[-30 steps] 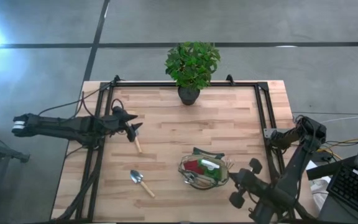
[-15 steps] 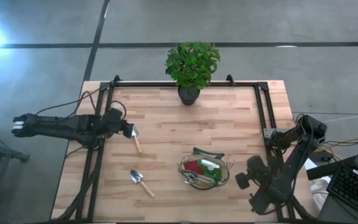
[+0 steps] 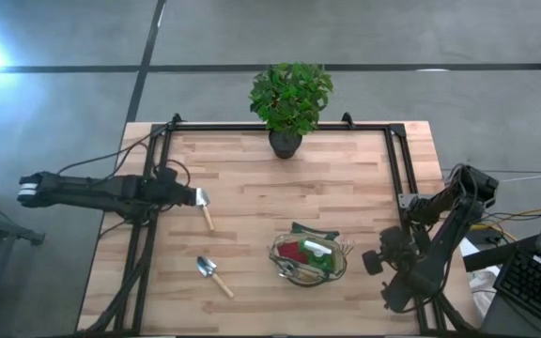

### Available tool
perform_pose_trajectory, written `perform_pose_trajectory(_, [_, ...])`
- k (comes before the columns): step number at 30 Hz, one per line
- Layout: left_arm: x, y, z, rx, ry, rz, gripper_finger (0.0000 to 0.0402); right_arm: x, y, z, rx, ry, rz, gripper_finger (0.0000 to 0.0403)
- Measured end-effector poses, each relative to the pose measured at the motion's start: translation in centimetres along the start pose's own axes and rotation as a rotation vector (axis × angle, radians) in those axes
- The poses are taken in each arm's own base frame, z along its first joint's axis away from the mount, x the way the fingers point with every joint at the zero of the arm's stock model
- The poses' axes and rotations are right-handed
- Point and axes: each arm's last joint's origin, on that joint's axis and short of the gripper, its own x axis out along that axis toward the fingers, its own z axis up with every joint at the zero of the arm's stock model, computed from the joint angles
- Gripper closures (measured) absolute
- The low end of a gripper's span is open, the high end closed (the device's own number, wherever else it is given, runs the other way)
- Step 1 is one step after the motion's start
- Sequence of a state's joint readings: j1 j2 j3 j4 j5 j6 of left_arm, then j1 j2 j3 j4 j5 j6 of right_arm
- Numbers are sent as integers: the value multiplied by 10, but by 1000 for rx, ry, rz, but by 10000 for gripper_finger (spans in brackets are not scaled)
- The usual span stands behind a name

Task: Pick & Place Garden tools in Gardening bag
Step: Put the top brown trowel into the green gardening bag

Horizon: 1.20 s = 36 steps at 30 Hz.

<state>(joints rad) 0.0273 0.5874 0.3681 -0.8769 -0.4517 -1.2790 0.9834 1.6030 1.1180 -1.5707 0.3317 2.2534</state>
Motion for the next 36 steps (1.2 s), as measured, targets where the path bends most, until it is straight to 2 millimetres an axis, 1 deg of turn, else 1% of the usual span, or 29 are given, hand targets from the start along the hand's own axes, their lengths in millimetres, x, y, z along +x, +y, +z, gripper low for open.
perform_pose_trajectory(5, [14,6,-11,-43,53,-2,170,7,-6,4,-6,-42,14,394])
perform_pose_trajectory(10, [30,10,-21,-67,79,-58,170,11,-10,6,-8,-48,7,394])
perform_pose_trajectory(13, [36,11,-25,-85,86,-80,170,14,-11,6,-12,-56,0,394])
perform_pose_trajectory(20, [36,9,-24,-114,88,-104,170,20,-14,5,-20,-71,-18,394])
perform_pose_trajectory(36, [40,6,-25,-129,84,-105,170,20,-12,6,-12,-81,-6,394])
